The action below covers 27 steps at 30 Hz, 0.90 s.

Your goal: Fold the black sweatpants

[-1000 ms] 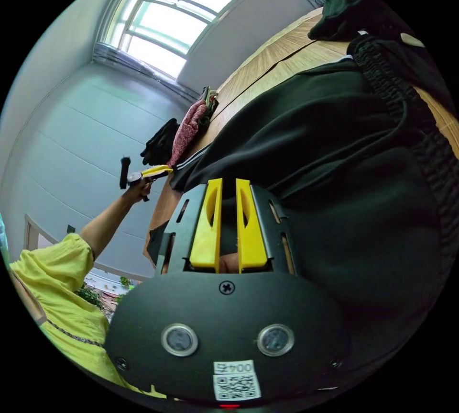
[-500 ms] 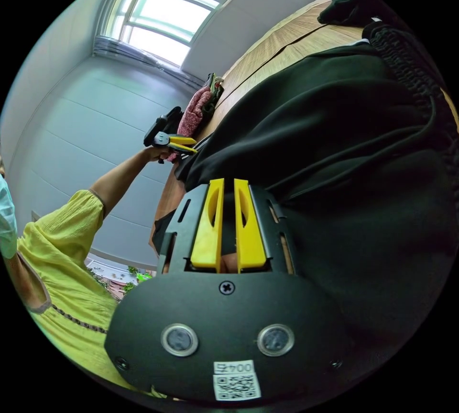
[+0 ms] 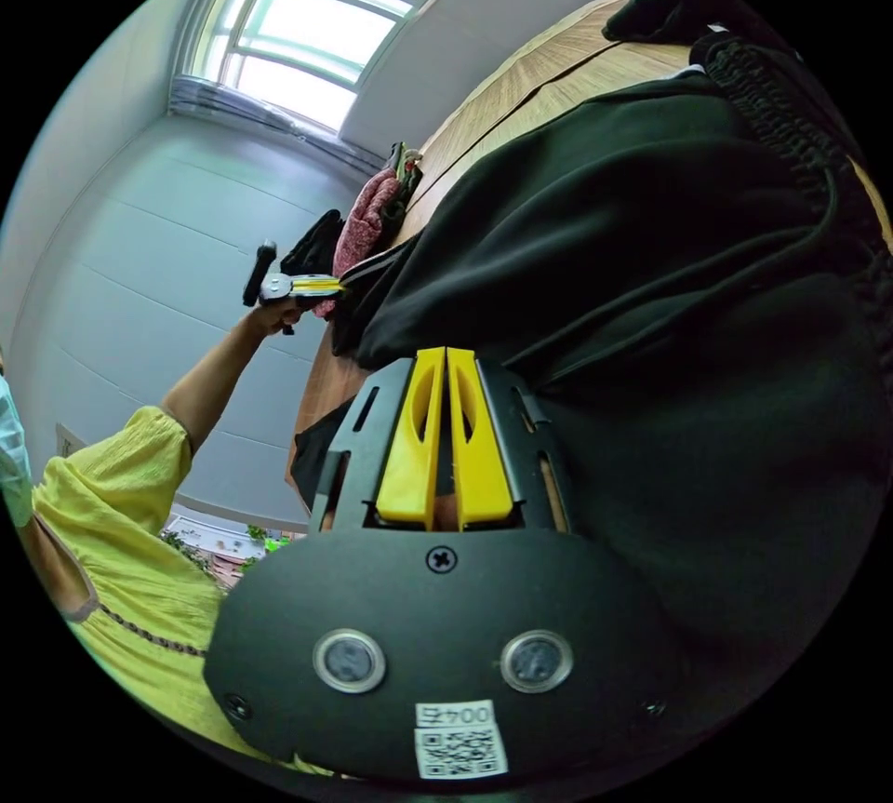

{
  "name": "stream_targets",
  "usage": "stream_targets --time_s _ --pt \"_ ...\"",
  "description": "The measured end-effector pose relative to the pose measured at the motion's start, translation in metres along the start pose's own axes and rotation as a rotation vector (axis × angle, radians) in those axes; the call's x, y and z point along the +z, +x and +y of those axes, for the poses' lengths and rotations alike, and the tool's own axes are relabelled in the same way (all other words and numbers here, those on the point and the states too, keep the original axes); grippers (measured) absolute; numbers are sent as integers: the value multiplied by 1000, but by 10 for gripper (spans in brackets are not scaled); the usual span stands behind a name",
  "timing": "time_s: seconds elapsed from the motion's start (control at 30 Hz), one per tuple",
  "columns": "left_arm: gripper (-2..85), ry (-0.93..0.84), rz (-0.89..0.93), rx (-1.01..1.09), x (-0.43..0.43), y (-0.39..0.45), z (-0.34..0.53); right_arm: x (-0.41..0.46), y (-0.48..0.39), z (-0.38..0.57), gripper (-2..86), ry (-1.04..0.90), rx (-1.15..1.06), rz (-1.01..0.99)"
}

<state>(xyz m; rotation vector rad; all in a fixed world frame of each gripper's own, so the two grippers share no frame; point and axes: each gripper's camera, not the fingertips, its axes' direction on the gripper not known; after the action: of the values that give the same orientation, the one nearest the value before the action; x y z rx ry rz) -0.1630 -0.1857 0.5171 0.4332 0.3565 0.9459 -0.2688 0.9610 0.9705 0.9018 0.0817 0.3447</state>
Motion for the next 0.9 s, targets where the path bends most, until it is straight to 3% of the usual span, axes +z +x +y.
stream_targets --time_s 0.17,0.33,0.5,0.63,0.7,0.77,0.8,0.9 --pt "14 87 -66 -143 -78 39 55 6 -9 -9 28 42 -25 -12" --pt "12 185 -335 -145 -140 172 127 3 -23 -17 62 143 -47 -8" --pt "12 256 -540 -181 -89 280 171 -9 -49 -33 97 272 -60 116" --pt "12 319 -443 -210 -42 316 197 -22 -75 -70 58 327 -97 400" --pt "12 337 -428 -187 -32 325 206 -15 -96 -108 59 268 -242 498" --pt "12 361 -369 -209 -26 327 215 18 -118 -175 107 45 -452 650" --pt "13 383 -312 -251 -21 327 221 27 -119 -193 120 -16 -483 660" --pt "16 368 -382 -197 -15 344 228 61 -120 -276 143 -209 -538 683"
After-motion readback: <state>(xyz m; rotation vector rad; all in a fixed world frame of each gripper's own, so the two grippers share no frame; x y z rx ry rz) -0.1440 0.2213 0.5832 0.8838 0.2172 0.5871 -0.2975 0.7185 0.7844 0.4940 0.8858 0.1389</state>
